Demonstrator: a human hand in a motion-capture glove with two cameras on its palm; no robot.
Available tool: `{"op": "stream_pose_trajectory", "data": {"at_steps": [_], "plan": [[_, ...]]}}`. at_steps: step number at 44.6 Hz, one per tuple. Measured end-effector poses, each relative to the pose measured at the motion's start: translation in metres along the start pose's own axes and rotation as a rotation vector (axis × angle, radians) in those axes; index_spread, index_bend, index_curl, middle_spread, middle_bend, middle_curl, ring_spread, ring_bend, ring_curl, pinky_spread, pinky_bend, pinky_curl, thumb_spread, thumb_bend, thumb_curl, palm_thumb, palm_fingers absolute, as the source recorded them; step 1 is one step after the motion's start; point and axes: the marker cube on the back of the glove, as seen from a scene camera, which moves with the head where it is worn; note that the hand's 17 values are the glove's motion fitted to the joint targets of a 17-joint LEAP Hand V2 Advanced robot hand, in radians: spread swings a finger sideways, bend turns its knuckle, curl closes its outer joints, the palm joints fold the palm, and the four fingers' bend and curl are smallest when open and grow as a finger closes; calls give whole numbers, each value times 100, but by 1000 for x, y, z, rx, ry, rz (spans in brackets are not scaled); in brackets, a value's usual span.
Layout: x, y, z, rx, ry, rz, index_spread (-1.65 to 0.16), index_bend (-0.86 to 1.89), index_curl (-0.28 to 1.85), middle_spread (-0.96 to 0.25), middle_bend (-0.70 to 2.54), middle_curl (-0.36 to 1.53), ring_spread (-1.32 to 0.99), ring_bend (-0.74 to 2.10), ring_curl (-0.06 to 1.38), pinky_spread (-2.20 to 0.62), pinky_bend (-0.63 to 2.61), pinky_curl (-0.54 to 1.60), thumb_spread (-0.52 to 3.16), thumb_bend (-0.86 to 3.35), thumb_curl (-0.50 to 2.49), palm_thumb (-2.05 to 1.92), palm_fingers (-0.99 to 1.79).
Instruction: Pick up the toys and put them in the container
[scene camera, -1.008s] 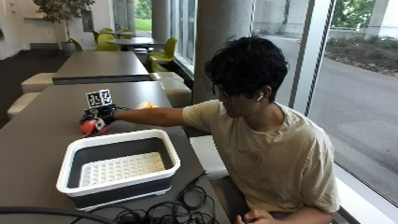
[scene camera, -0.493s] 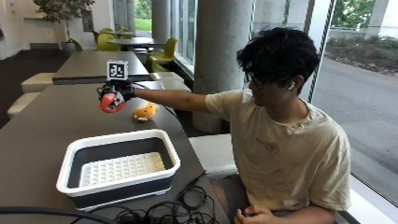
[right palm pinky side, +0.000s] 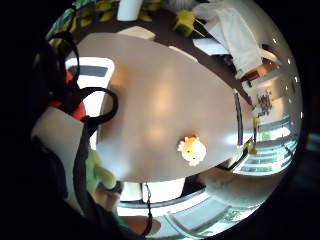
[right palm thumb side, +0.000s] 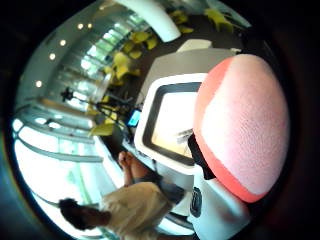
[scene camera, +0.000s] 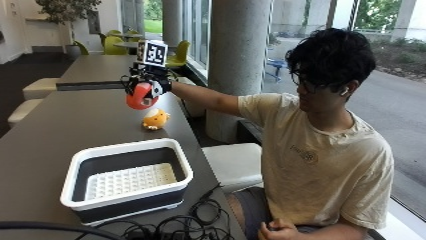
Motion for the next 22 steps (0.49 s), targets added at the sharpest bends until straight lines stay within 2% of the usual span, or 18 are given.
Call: {"op": "stream_pose_trajectory", "data": {"at_steps": [12,22], "plan": [[-99,-21,8,-19,-13,-138,-37,33,34,-33,40,44,-45,86,55,-41,103,42,75,2,81,60,90],[-140,-34,33,-146,33,-152,-35,7,30,-25,31,45,-39,88,56,-40,116,45,93,0,82,55,69]]}}
